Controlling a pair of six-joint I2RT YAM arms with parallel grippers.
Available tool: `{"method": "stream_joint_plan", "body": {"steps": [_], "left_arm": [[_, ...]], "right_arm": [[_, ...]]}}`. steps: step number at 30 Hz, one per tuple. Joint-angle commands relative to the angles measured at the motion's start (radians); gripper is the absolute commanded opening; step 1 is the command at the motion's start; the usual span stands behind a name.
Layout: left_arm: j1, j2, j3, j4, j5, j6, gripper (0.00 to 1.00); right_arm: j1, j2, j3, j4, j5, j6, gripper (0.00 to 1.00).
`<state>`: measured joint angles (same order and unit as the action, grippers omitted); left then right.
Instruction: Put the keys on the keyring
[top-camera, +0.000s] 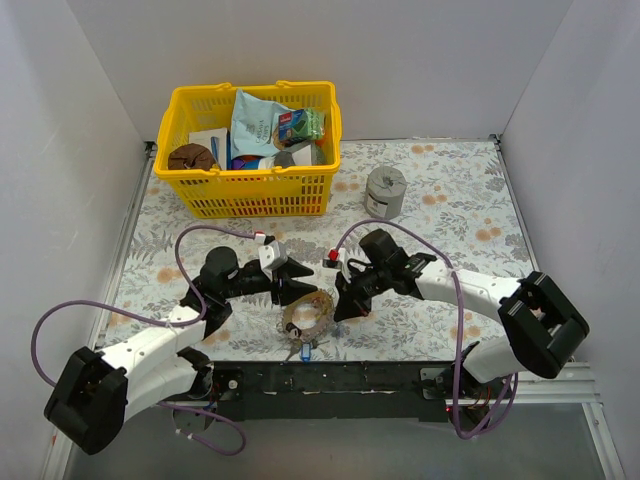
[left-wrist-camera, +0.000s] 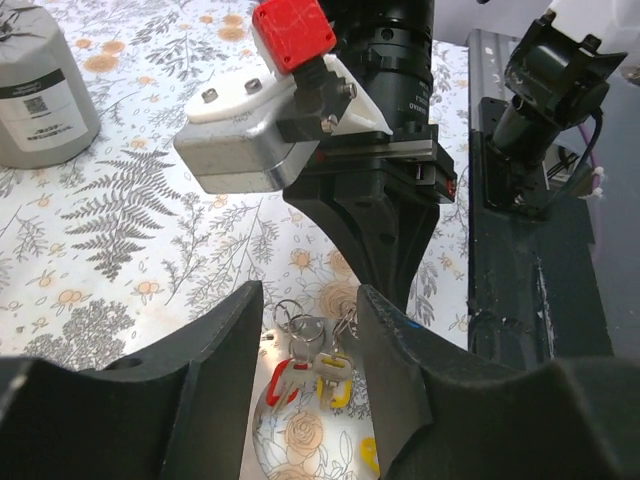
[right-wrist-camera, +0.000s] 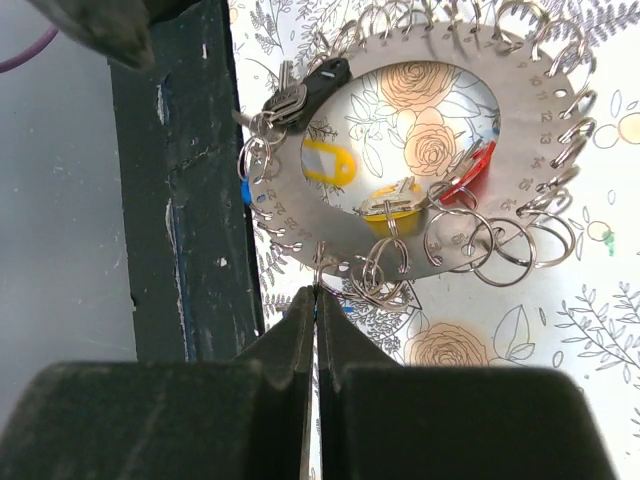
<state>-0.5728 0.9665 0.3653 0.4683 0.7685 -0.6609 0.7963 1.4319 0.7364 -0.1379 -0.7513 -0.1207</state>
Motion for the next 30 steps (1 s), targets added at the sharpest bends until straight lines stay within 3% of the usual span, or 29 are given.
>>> {"method": "stream_joint_plan", "body": {"steps": [1, 11, 15, 30], "left_arm": [[-0.007, 0.021, -0.011, 0.092, 0.078, -0.02, 0.41], [-0.059, 0.15, -0.009, 0.127, 0.17, 0.004, 0.4], [-0.078, 0.218, -0.009, 0.153, 0.213, 0.018, 0.34], [-0.133, 0.273, 0.04, 0.066, 0.239, 0.098, 0.26]], "right_arm": [[0.0, -0.062, 0.038, -0.026, 0.021, -0.039, 0.01], [0.0, -0.08, 0.084, -0.065, 0.018, -0.094, 0.01], [0.0, -0.1, 0.083, -0.063, 0.001, -0.119, 0.01], [0.003, -0.134, 0.086, -0.088, -0.026, -0.174, 0.01]]}}
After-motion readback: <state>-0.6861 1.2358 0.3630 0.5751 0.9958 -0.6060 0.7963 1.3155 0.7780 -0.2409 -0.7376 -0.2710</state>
